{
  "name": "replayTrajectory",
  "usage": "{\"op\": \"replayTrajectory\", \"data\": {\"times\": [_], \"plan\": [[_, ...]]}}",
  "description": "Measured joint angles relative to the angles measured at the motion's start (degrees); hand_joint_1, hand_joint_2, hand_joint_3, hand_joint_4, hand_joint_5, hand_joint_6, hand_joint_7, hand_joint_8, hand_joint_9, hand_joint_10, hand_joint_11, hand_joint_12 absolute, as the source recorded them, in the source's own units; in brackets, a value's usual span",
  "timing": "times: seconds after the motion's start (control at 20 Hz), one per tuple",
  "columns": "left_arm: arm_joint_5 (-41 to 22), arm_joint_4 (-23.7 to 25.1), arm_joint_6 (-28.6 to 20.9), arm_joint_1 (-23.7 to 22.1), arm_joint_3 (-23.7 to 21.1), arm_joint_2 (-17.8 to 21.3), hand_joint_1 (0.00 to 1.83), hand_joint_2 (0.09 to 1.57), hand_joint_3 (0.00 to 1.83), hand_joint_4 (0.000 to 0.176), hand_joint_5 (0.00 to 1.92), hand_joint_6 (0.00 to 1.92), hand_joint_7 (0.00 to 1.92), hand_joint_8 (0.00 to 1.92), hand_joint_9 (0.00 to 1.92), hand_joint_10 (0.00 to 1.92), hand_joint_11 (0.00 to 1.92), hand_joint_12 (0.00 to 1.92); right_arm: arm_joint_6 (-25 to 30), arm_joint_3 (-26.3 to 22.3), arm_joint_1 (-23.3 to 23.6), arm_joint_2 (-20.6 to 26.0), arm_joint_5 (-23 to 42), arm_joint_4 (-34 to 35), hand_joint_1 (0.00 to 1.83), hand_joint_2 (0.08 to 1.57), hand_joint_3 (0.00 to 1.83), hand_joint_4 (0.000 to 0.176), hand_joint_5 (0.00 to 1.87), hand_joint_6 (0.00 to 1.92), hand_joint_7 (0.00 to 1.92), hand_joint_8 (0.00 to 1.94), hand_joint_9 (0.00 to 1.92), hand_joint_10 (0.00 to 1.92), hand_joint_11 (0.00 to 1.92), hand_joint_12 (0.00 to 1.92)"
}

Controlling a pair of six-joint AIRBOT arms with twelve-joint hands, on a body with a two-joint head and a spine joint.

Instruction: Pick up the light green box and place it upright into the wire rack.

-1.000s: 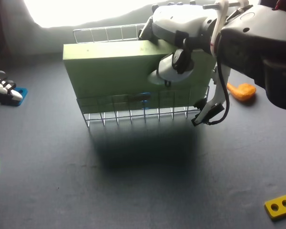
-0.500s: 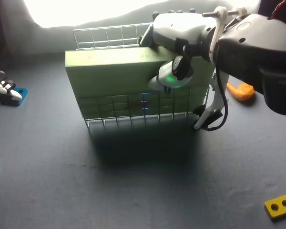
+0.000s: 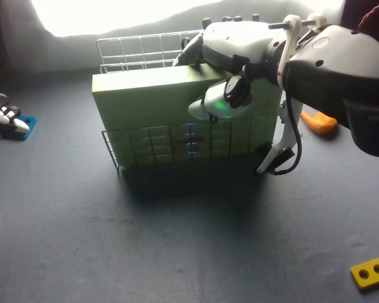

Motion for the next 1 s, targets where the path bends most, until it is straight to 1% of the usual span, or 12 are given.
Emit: {"op": "replayTrajectory", "data": {"times": [0.15,0.25,0.45,0.55,0.6,0.7,0.8,0.9,0.95,1.0], "plan": [[0.0,0.0,0.0,0.0,0.0,0.0,0.42,1.37,0.0,0.0,0.18,0.0,0.2,0.0,0.25,0.0,0.0,0.86,0.0,0.0,0.2,0.0,-0.1,0.0,1.03,1.09,0.01,0.0,0.48,0.0,0.53,0.0,0.48,0.38,0.05,1.49],[0.0,0.0,0.0,0.0,0.0,0.0,0.41,1.37,0.0,0.0,0.17,0.0,0.2,0.0,0.25,0.0,0.0,0.88,-0.2,-0.1,1.0,0.4,-0.5,0.2,1.03,1.08,0.0,0.0,0.48,0.0,0.54,0.0,0.5,0.35,0.06,1.48],[0.0,0.0,0.0,0.0,0.0,0.0,0.41,1.37,0.0,0.0,0.17,0.0,0.2,0.0,0.25,0.0,0.0,0.88,-0.5,-0.7,3.2,2.0,-0.3,0.0,1.03,1.08,0.0,0.0,0.48,0.0,0.53,0.0,0.5,0.32,0.04,1.5],[0.0,0.0,0.0,0.0,0.0,0.0,0.46,1.36,0.0,0.0,0.18,0.0,0.2,0.0,0.25,0.0,0.0,0.85,-1.8,-2.2,4.7,3.5,-0.4,0.4,1.06,1.08,0.0,0.0,0.49,0.01,0.53,0.0,0.5,0.32,0.04,1.5],[0.0,0.0,0.0,0.0,0.0,0.0,0.42,1.37,0.0,0.0,0.17,0.0,0.2,0.0,0.25,0.0,0.0,0.85,-3.3,-3.4,5.6,4.5,-0.4,0.5,1.05,1.08,0.0,0.0,0.49,0.01,0.54,0.0,0.52,0.32,0.07,1.49],[0.0,0.0,0.0,0.0,0.0,0.0,0.41,1.37,0.0,0.0,0.16,0.0,0.2,0.0,0.25,0.0,0.0,0.85,-6.5,-5.9,7.4,6.4,-0.3,0.2,1.04,1.08,0.0,0.0,0.48,0.0,0.54,0.0,0.52,0.31,0.07,1.48],[0.0,0.0,0.0,0.0,0.0,0.0,0.45,1.36,0.0,0.0,0.18,0.01,0.21,0.0,0.26,0.01,0.0,0.88,-8.5,-8.3,8.0,8.5,-0.4,0.0,1.05,1.07,0.0,0.0,0.46,0.0,0.52,0.0,0.52,0.3,0.07,1.49],[-0.1,0.1,0.0,0.0,0.0,0.0,0.48,1.36,0.0,0.0,0.19,0.01,0.21,0.0,0.27,0.01,0.0,0.88,-11.6,-12.3,8.0,11.8,-1.0,0.3,1.05,1.05,0.0,0.0,0.47,0.0,0.51,0.0,0.53,0.28,0.07,1.47],[-0.1,0.2,0.0,0.0,0.0,0.0,0.44,1.36,0.0,0.0,0.18,0.0,0.21,0.0,0.26,0.0,0.0,0.87,-12.8,-13.4,8.1,12.7,-1.0,0.3,1.04,1.06,0.0,0.0,0.47,0.0,0.52,0.0,0.53,0.27,0.06,1.47],[0.0,0.1,0.0,0.0,0.0,0.0,0.43,1.37,0.0,0.0,0.17,0.0,0.21,0.0,0.25,0.0,0.0,0.86,-14.3,-16.0,8.8,14.7,-0.9,0.5,1.03,1.06,0.0,0.0,0.47,0.0,0.53,0.01,0.54,0.27,0.06,1.47]]}}
